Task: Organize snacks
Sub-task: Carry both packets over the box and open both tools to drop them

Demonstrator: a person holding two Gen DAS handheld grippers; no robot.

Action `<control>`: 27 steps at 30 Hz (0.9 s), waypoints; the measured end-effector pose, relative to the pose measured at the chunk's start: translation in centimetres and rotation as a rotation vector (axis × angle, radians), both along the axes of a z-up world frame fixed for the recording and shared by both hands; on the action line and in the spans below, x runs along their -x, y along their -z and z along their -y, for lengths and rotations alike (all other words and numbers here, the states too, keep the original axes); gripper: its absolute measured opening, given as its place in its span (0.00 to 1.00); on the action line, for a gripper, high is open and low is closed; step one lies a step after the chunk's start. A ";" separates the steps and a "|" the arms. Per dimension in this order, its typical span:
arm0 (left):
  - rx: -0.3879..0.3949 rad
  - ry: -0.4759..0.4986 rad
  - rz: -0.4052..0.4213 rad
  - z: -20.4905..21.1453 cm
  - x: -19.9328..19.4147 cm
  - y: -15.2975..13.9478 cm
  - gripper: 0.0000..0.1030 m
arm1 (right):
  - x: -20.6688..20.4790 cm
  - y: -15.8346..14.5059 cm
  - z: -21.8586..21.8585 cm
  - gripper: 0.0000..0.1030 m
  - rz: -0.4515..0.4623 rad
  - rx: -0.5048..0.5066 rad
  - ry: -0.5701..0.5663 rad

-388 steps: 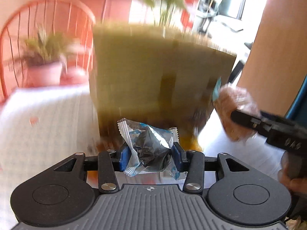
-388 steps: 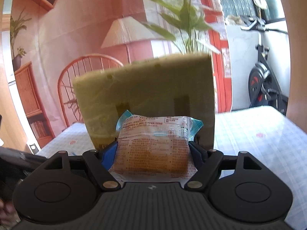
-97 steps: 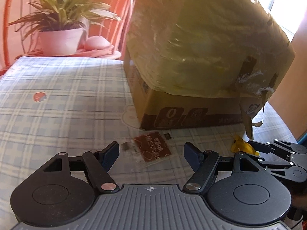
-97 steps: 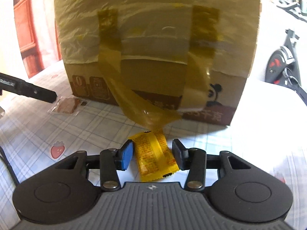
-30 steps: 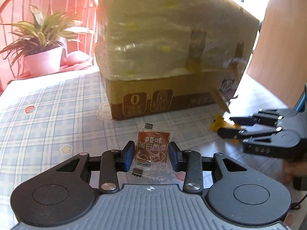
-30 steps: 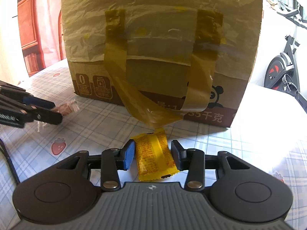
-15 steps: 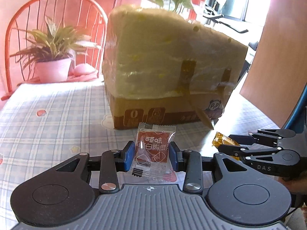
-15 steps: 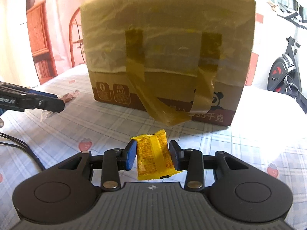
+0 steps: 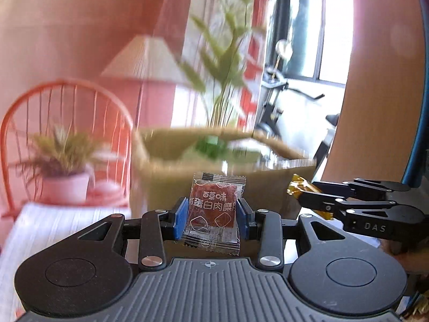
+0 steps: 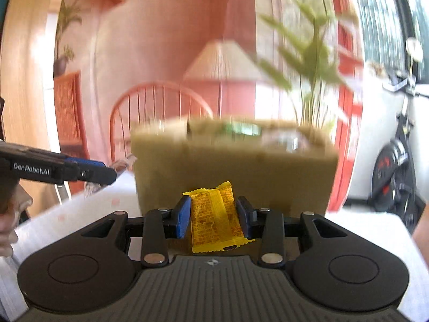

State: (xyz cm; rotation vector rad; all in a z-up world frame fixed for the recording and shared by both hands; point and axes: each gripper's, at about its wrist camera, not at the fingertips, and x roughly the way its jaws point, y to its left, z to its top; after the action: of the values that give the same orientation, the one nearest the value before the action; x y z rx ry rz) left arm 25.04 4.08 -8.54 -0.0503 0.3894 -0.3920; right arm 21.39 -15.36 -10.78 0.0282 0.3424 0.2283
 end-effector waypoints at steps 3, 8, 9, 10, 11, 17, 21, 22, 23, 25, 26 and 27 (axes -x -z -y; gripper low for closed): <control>-0.001 -0.001 0.032 0.8 -2.0 -2.0 0.40 | -2.3 -2.1 0.5 0.38 0.039 0.005 0.004; -0.014 -0.006 0.038 2.4 -6.3 -3.6 0.40 | -6.7 -3.8 1.6 0.38 0.053 -0.003 0.030; -0.017 -0.014 0.034 2.6 -7.3 -3.6 0.40 | -7.7 -3.8 1.9 0.38 0.049 -0.011 0.041; -0.020 -0.023 0.027 2.6 -8.2 -3.6 0.40 | -8.6 -3.8 2.1 0.38 0.043 -0.018 0.051; -0.023 -0.026 0.016 2.9 -9.2 -3.5 0.40 | -9.3 -3.8 2.2 0.38 0.039 -0.023 0.060; -0.032 -0.053 -0.046 2.6 -13.2 -1.9 0.40 | -12.5 -2.7 2.9 0.39 -0.017 -0.041 0.089; -0.037 -0.068 -0.106 2.1 -14.1 -1.1 0.45 | -13.4 -2.0 3.1 0.41 -0.064 -0.041 0.110; -0.027 -0.064 -0.121 2.0 -14.2 -0.9 0.47 | -13.5 -1.9 3.2 0.46 -0.072 -0.043 0.117; -0.019 -0.058 -0.124 1.7 -14.1 -0.8 0.49 | -13.4 -1.9 3.3 0.48 -0.077 -0.043 0.126; -0.030 -0.062 -0.119 1.5 -13.7 -0.9 0.54 | -13.1 -2.1 3.5 0.60 -0.077 -0.042 0.136; -0.040 -0.066 -0.116 1.6 -13.6 -1.0 0.58 | -12.8 -2.2 3.6 0.61 -0.073 -0.041 0.140; -0.048 -0.068 -0.111 1.6 -13.4 -1.1 0.62 | -12.7 -2.4 3.7 0.62 -0.073 -0.038 0.144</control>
State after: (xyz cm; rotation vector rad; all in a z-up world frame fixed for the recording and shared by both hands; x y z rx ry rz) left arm 38.44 2.53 -7.43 -0.0386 0.5055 -0.3133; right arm 34.06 -19.02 -8.41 0.0989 0.4072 0.0912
